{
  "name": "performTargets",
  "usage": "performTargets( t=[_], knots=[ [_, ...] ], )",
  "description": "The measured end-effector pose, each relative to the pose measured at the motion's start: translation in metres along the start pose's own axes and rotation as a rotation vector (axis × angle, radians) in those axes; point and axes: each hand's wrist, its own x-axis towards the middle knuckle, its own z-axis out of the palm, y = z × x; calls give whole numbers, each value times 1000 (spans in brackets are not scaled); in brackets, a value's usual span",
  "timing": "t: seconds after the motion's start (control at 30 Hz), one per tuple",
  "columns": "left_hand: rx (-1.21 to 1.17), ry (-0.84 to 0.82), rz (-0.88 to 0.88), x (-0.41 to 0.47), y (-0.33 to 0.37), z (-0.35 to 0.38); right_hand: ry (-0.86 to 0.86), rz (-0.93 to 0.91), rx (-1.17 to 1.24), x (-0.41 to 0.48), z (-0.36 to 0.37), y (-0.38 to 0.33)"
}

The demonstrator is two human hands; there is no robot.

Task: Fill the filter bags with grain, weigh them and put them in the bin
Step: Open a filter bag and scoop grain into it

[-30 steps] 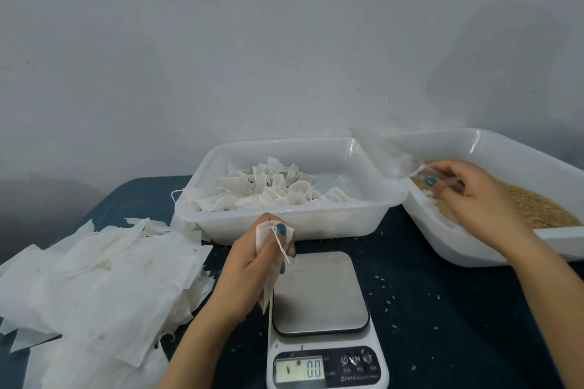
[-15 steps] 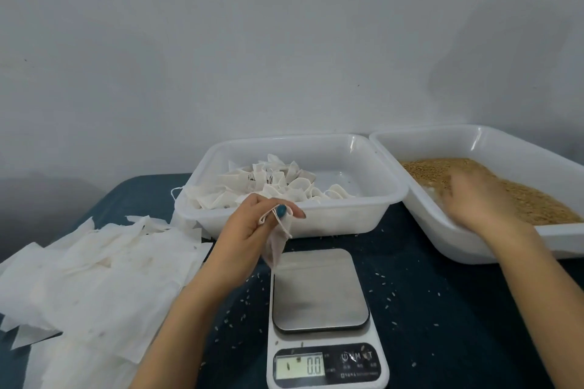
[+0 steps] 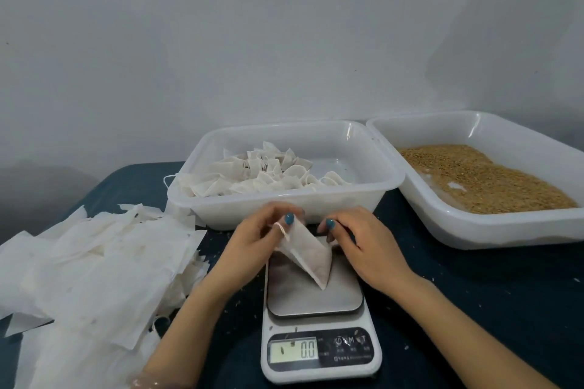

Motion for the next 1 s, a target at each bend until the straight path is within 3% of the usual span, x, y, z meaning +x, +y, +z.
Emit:
performTargets(
  t=[0.27,0.67,1.0],
  knots=[
    [-98,196,59,-3,7,-8,165,69,48,-8,5,5],
    [-97,214,66,-3,6,-9,151,61,8,-10,7,5],
    [47,188,-43,-2,-2,-16,164,66,6,-11,5,5]
  ],
)
